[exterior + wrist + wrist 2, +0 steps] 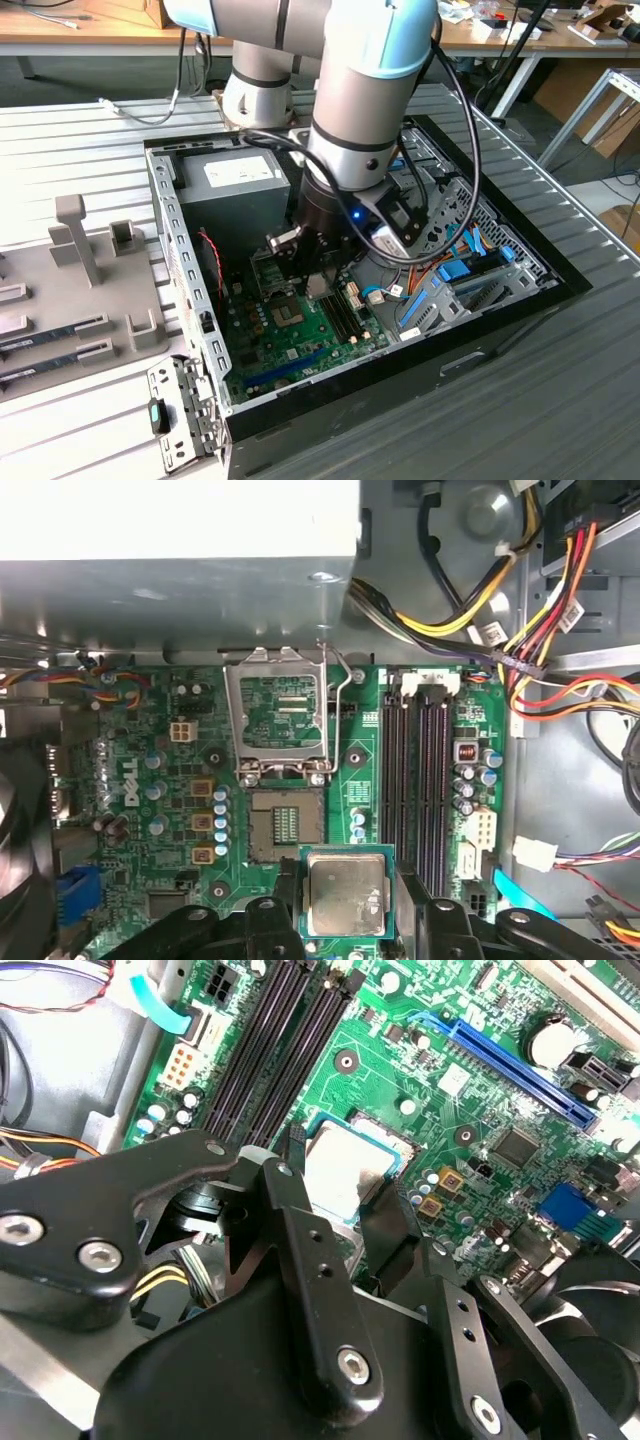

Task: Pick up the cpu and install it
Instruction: 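Pick up the cpu and move it towards the insertion slot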

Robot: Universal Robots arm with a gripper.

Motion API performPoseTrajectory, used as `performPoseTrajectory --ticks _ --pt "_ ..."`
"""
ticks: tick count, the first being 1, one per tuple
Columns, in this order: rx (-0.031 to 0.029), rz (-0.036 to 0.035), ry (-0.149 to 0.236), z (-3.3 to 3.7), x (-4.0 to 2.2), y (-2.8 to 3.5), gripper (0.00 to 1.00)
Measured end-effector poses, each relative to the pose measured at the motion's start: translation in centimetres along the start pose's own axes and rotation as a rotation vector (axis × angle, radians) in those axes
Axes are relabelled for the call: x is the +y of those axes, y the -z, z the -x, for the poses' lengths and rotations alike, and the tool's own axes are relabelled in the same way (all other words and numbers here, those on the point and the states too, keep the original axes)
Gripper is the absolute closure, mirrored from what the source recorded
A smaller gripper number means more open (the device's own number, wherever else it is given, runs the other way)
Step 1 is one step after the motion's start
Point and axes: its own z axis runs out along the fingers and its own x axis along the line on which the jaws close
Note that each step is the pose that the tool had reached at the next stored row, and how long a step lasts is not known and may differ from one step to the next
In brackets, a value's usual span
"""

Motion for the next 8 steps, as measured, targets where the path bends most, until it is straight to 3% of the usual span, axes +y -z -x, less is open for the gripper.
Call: performPoseTrajectory --ticks 8 --pt "0.0 0.0 0.0 0.69 0.07 -0.03 0.53"
